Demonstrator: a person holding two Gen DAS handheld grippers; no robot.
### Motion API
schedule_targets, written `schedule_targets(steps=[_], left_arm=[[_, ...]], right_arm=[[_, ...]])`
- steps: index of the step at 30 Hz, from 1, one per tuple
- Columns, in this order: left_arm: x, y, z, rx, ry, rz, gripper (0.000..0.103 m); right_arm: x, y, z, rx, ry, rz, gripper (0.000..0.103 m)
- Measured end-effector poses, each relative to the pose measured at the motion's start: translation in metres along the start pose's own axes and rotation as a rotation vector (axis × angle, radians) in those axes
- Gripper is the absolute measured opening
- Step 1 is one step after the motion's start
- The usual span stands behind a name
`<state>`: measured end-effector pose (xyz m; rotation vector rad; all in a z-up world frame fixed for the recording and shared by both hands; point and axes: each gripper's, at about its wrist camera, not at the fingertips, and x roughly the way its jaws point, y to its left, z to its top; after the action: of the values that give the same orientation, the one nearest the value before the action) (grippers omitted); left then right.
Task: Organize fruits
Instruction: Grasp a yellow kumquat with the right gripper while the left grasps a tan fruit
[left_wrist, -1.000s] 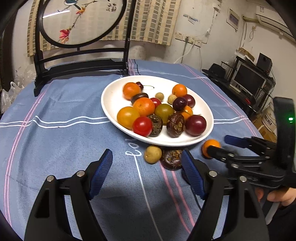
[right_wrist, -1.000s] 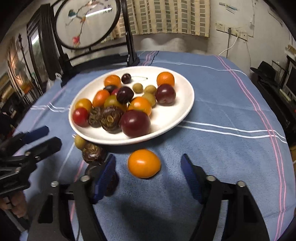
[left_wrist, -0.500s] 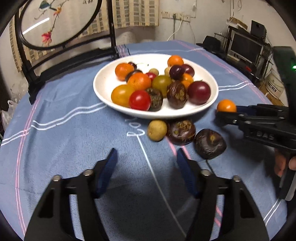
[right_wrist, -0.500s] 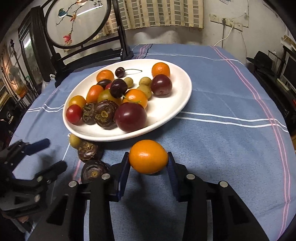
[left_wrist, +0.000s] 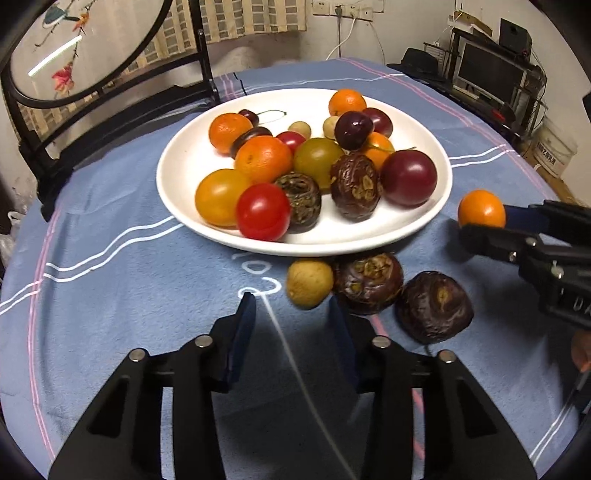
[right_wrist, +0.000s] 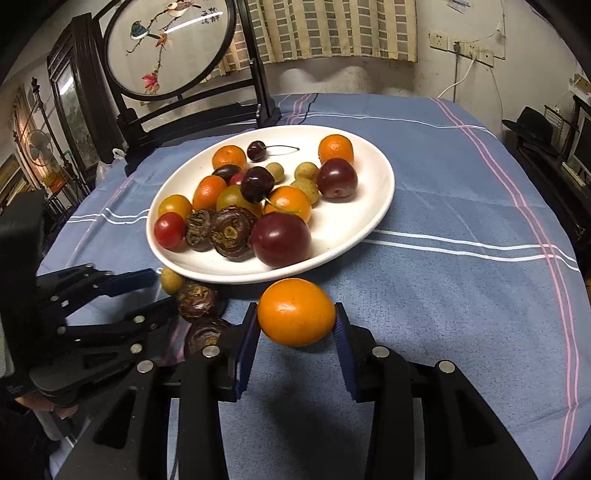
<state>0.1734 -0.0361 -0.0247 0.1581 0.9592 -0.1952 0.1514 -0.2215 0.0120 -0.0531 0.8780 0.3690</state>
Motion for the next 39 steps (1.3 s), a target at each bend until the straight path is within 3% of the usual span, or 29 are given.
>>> schedule_targets(steps=[6,9,14,19,22,30,33,34,36,39], left_arm=[[0.003,0.007,0.000,-0.039,-0.017,-0.050,0.034],[0.003,0.010,-0.002,0.004,-0.046,-0.077,0.034],[0.001,0.008,-0.002,0.093,-0.050,-0.043,0.040],[0.001,0.014,-0.003,0.069,-0.050,-0.052,0.040],[-0.002,0.016,-0.005,0.049,-0.049,-0.045,0.034],[0.000,0.011,-0.004,0.013,-0.070,-0.091,0.034],[0.004,0.014,0.000,-0.001,-0.064,-0.108,0.031],[0.005,0.018,0.001,-0.021,-0.067,-0.122,0.024],[0.005,0.026,0.002,-0.070,-0.071,-0.169,0.024],[0.001,0.024,0.000,-0.065,-0.087,-0.150,0.023]], right_arm=[[0.005,0.003,-0.001,-0.011,0.020,0.008,0.040],[0.005,0.002,-0.001,-0.006,0.023,0.009,0.040],[0.004,0.005,-0.001,-0.018,0.023,0.015,0.040],[0.003,0.008,-0.001,-0.031,0.022,0.023,0.040],[0.003,0.008,0.000,-0.030,0.023,0.023,0.040],[0.006,0.010,-0.001,-0.039,0.036,0.025,0.040],[0.009,0.010,-0.002,-0.039,0.043,0.023,0.040],[0.009,0.010,-0.002,-0.039,0.044,0.023,0.040],[0.009,0.010,-0.002,-0.038,0.044,0.024,0.040],[0.006,0.009,0.000,-0.034,0.036,0.031,0.040]])
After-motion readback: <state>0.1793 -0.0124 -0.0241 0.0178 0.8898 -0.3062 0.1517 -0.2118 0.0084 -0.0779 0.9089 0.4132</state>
